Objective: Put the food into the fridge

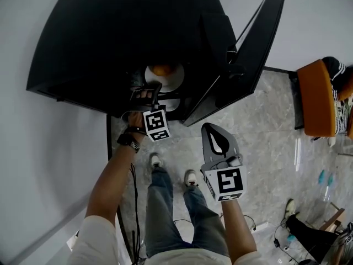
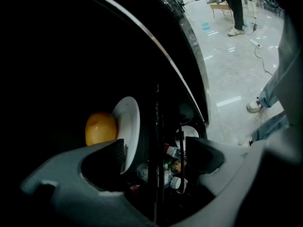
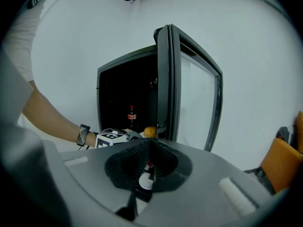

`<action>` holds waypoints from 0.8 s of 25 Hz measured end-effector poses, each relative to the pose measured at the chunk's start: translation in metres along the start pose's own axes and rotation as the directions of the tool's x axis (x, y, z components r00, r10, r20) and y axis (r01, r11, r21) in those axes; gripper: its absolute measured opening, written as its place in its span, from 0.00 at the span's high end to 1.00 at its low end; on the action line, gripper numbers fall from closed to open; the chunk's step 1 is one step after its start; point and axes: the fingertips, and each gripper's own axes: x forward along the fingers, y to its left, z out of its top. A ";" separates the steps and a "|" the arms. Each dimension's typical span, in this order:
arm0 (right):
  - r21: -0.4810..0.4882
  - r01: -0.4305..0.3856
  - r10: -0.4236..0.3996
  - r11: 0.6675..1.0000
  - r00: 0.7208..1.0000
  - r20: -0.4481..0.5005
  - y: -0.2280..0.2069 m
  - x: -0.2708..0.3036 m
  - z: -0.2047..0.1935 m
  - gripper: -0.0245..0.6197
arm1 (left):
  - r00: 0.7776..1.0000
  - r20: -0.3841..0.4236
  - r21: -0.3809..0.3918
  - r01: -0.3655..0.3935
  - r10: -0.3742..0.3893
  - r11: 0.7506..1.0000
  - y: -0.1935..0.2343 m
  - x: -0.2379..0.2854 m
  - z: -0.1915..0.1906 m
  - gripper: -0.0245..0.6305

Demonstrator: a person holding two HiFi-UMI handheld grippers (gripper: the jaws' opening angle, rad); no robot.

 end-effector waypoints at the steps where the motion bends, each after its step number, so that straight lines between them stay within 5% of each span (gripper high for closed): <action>1: 0.001 0.003 -0.003 1.000 1.000 0.000 -0.001 -0.001 -0.001 0.95 | 1.000 0.004 -0.003 0.000 0.000 1.000 -0.001 -0.003 0.001 0.33; 7: -0.003 0.004 -0.004 1.000 1.000 0.014 -0.001 -0.009 0.011 0.95 | 1.000 -0.009 -0.006 -0.018 0.018 1.000 0.004 -0.027 -0.004 0.35; 20: -0.065 -0.056 0.061 0.996 0.995 0.075 0.014 -0.043 0.066 0.95 | 0.994 -0.007 -0.162 -0.106 0.107 0.981 0.023 -0.119 0.001 0.65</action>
